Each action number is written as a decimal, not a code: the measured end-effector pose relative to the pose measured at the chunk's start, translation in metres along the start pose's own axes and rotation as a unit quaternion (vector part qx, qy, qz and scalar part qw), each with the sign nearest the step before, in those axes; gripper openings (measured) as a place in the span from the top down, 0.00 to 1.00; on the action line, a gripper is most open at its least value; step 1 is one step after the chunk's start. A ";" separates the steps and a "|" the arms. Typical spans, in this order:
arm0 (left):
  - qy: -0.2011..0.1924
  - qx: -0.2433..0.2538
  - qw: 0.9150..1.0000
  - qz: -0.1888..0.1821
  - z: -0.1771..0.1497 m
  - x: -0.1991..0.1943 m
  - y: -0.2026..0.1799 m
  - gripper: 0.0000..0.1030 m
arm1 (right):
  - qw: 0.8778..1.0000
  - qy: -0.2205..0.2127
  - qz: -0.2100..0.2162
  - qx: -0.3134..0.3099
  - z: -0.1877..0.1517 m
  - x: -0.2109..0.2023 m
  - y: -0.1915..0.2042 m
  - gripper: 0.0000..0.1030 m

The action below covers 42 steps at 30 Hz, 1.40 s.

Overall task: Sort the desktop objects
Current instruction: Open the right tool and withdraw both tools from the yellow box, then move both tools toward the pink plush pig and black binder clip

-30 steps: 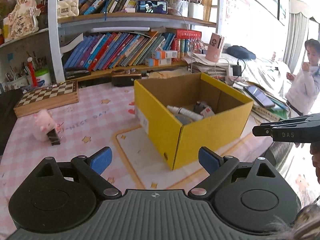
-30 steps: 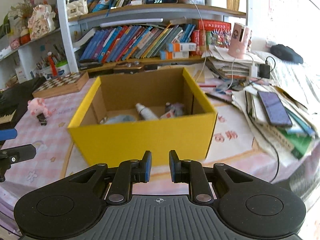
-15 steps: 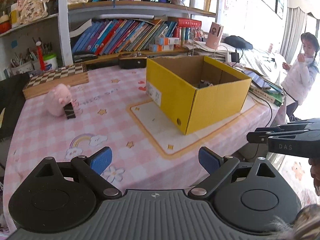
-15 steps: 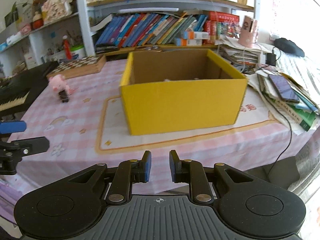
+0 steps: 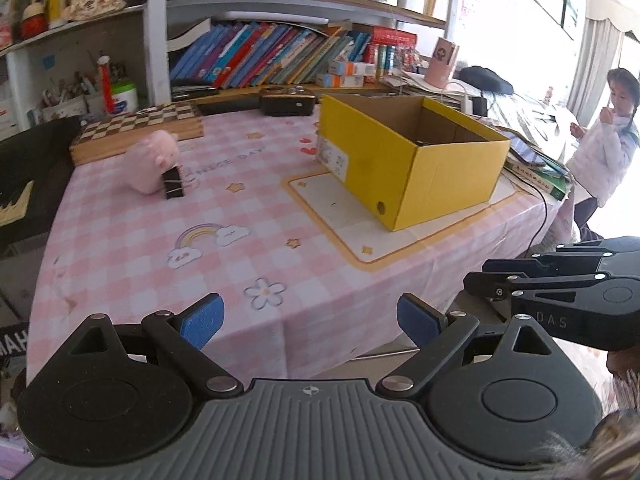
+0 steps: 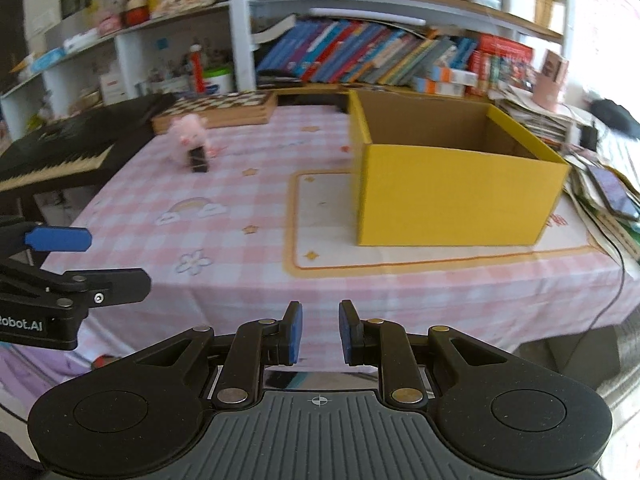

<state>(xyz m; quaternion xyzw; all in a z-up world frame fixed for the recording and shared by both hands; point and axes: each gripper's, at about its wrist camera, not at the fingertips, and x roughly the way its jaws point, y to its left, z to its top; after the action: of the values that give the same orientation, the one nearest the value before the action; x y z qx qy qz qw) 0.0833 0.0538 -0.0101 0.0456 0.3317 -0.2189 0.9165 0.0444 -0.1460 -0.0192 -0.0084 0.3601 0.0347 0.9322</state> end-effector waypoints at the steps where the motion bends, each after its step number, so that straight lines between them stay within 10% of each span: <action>1: -0.001 -0.003 1.000 0.004 -0.002 -0.002 0.003 0.09 | 1.000 0.001 0.003 -0.004 0.001 0.001 0.003 0.80; 42: -0.011 -0.075 0.993 0.092 -0.017 -0.026 0.090 0.08 | 0.990 0.006 0.097 -0.102 0.039 0.048 0.099 0.72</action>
<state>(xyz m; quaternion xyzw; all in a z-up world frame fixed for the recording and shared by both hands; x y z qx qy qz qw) 0.0945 0.1479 -0.0127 0.0048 0.3310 -0.1083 0.9374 0.0988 -0.0425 -0.0216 -0.0685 0.3596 0.1611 0.9165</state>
